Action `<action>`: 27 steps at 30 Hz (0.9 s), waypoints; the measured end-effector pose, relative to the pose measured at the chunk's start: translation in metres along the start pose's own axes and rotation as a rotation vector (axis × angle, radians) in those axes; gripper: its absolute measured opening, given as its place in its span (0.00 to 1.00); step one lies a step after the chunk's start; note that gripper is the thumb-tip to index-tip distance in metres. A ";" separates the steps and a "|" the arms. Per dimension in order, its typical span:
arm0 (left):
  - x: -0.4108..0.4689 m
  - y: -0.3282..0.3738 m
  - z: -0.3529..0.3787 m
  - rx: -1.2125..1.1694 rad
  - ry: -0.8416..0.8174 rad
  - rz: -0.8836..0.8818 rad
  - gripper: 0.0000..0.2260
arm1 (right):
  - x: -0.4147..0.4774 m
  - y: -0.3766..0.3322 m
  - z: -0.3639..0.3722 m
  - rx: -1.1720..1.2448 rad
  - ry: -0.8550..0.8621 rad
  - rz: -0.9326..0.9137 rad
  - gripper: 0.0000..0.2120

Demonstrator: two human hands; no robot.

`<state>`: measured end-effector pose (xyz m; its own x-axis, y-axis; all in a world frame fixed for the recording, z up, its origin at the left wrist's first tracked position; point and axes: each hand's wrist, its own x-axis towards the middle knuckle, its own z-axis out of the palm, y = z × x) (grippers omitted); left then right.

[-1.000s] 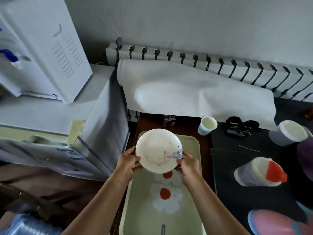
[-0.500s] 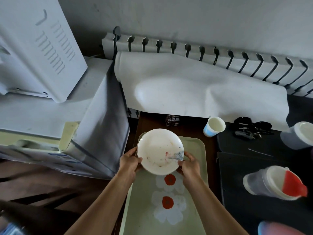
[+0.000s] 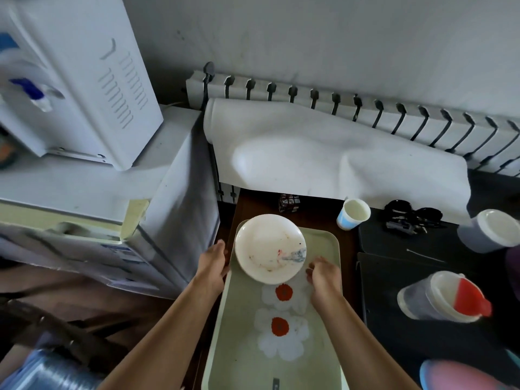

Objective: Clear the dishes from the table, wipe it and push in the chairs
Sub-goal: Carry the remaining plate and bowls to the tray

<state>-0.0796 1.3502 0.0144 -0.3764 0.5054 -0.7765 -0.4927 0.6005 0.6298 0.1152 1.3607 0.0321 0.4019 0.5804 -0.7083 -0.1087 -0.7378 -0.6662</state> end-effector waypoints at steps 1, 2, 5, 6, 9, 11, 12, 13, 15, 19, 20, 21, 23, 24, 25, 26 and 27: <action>-0.003 0.002 -0.002 -0.014 -0.019 0.019 0.15 | -0.007 -0.001 -0.002 0.013 -0.001 -0.030 0.19; -0.005 0.005 -0.003 -0.032 -0.054 0.025 0.20 | -0.012 -0.002 -0.004 0.032 -0.008 -0.057 0.20; -0.037 0.016 -0.012 -0.097 -0.198 0.082 0.26 | -0.040 -0.005 -0.011 0.108 -0.101 -0.127 0.18; -0.048 0.018 -0.017 -0.106 -0.236 0.101 0.27 | -0.048 -0.005 -0.013 0.137 -0.134 -0.144 0.17; -0.085 0.019 -0.036 -0.118 -0.305 0.165 0.28 | -0.073 0.004 -0.021 0.163 -0.237 -0.196 0.18; -0.115 0.011 -0.057 -0.135 -0.320 0.203 0.28 | -0.098 0.014 -0.029 0.160 -0.303 -0.217 0.19; -0.127 0.006 -0.065 -0.141 -0.326 0.218 0.28 | -0.107 0.019 -0.032 0.163 -0.330 -0.227 0.19; -0.140 -0.002 -0.076 -0.147 -0.322 0.235 0.28 | -0.119 0.025 -0.036 0.156 -0.358 -0.235 0.20; -0.169 -0.020 -0.103 -0.170 -0.293 0.263 0.28 | -0.148 0.043 -0.045 0.135 -0.410 -0.241 0.20; -0.206 -0.059 -0.152 -0.212 -0.248 0.279 0.28 | -0.188 0.080 -0.055 0.071 -0.502 -0.276 0.21; -0.216 -0.070 -0.168 -0.242 -0.238 0.287 0.29 | -0.200 0.091 -0.057 0.037 -0.531 -0.288 0.22; -0.224 -0.080 -0.180 -0.271 -0.230 0.292 0.29 | -0.209 0.100 -0.058 0.009 -0.555 -0.296 0.22; -0.242 -0.099 -0.209 -0.316 -0.202 0.306 0.29 | -0.233 0.118 -0.057 -0.048 -0.619 -0.312 0.24; -0.249 -0.107 -0.221 -0.328 -0.192 0.312 0.29 | -0.244 0.125 -0.056 -0.065 -0.649 -0.317 0.24; -0.257 -0.113 -0.234 -0.337 -0.179 0.322 0.28 | -0.255 0.132 -0.053 -0.085 -0.679 -0.317 0.25; -0.264 -0.118 -0.247 -0.346 -0.168 0.333 0.28 | -0.266 0.138 -0.050 -0.104 -0.708 -0.319 0.25; -0.271 -0.122 -0.259 -0.352 -0.158 0.341 0.28 | -0.276 0.144 -0.046 -0.122 -0.740 -0.324 0.25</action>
<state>-0.1209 0.9795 0.1417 -0.4520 0.7401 -0.4980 -0.6073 0.1536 0.7795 0.0305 1.0783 0.1427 -0.3125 0.8175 -0.4838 0.0271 -0.5015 -0.8648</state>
